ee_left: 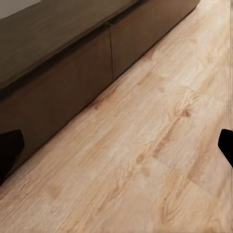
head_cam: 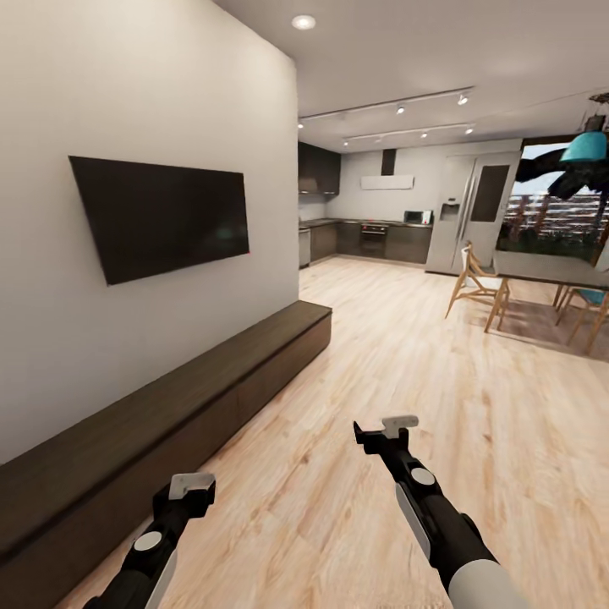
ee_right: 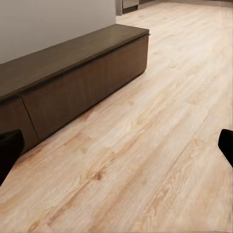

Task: Turn on the radio receiver that's on the table in the living room.

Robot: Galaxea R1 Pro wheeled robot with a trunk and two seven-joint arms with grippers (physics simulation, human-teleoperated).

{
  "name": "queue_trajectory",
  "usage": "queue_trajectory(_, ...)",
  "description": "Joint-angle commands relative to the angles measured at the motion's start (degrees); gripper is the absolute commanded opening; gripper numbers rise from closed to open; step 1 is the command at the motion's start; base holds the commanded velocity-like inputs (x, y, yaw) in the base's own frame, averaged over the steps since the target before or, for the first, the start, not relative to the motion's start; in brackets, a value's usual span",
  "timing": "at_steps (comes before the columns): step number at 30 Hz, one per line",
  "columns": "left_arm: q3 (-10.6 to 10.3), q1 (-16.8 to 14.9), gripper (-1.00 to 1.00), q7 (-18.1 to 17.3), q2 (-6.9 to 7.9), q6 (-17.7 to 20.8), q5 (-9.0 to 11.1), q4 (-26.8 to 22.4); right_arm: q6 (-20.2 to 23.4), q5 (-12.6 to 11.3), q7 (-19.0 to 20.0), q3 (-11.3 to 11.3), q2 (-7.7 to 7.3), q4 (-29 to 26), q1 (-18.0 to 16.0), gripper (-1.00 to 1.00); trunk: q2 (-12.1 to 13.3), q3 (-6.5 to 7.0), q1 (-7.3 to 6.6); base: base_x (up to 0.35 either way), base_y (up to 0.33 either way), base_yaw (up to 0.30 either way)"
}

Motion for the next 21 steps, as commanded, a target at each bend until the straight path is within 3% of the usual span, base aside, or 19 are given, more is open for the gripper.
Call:
queue_trajectory(1, 0.0, 0.0, 1.00, 0.0, 0.02, 0.0, 0.0, 0.0, 0.0, 0.0, 0.0, 0.0, 0.00, 0.0, 0.0, 1.00, 0.0, 0.00, 0.00, 0.000, 0.000, -0.252)
queue_trajectory(21, 0.0, 0.0, 1.00, 0.0, 0.02, -0.1, 0.0, 0.1, 0.0, 0.0, 0.0, 0.0, 0.00, 0.0, 0.0, 1.00, 0.0, 0.00, 0.00, 0.000, 0.000, -0.230)
